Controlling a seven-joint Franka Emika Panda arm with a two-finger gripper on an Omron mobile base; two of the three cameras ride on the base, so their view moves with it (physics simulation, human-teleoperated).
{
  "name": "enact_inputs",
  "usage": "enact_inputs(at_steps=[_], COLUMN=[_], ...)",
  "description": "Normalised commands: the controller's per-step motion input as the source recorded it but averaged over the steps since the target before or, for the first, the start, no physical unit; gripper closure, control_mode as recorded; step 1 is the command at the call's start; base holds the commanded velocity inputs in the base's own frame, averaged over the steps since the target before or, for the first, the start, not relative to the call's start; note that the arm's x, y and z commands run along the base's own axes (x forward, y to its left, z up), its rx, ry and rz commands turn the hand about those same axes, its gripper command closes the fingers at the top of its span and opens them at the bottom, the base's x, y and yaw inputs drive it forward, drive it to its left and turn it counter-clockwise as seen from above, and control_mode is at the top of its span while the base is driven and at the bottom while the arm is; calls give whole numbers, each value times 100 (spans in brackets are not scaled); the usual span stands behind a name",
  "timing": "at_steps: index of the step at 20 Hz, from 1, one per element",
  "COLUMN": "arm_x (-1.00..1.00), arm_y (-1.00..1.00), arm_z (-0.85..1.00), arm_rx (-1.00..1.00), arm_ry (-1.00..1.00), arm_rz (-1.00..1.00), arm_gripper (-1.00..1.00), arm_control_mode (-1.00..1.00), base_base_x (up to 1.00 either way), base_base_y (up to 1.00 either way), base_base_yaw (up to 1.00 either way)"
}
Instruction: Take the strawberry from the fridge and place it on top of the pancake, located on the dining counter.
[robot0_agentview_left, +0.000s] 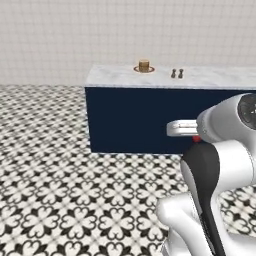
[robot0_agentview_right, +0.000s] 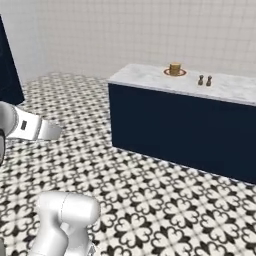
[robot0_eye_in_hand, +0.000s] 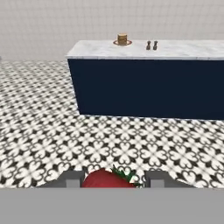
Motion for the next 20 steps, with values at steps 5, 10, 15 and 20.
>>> enact_inputs(at_steps=[5, 10, 15, 20], arm_x=[0, 0, 0, 0], arm_y=[0, 0, 0, 0], arm_z=[0, 0, 0, 0], arm_rx=[0, 0, 0, 0], arm_ry=[0, 0, 0, 0], arm_rz=[0, 0, 0, 0], arm_gripper=[100, 100, 100, 100], arm_control_mode=[100, 100, 100, 100], base_base_x=[100, 100, 97, 66], base_base_y=[77, 80, 89, 100], base_base_yaw=[-40, -40, -40, -28])
